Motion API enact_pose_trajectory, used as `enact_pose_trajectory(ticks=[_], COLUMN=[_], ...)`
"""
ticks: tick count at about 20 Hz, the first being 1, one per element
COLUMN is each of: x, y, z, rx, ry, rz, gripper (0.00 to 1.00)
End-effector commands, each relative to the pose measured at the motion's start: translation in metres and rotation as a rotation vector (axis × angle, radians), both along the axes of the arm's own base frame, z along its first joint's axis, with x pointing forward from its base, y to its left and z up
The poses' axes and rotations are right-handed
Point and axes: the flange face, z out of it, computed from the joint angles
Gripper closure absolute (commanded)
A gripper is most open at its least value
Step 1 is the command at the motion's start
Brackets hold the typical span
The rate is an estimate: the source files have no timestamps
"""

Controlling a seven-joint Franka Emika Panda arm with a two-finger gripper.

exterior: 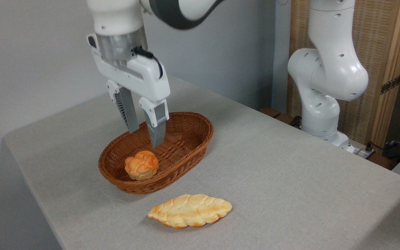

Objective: Put bread into the basket
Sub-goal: 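Open the gripper to release the roll and raise it away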

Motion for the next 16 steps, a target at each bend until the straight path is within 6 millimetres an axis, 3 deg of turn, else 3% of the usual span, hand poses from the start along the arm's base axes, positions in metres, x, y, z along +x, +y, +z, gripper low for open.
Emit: enact_pose_trajectory(ticks=[1, 6, 16], x=[0.002, -0.009, -0.011], y=[0.017, 0.008, 0.013], z=[0.031, 0.056, 0.059], rx=[0.044, 0.05, 0.049], ry=[-0.019, 0.025, 0.018], rz=[0.029, 0.007, 0.007], gripper=[0.0, 0.0, 0.0])
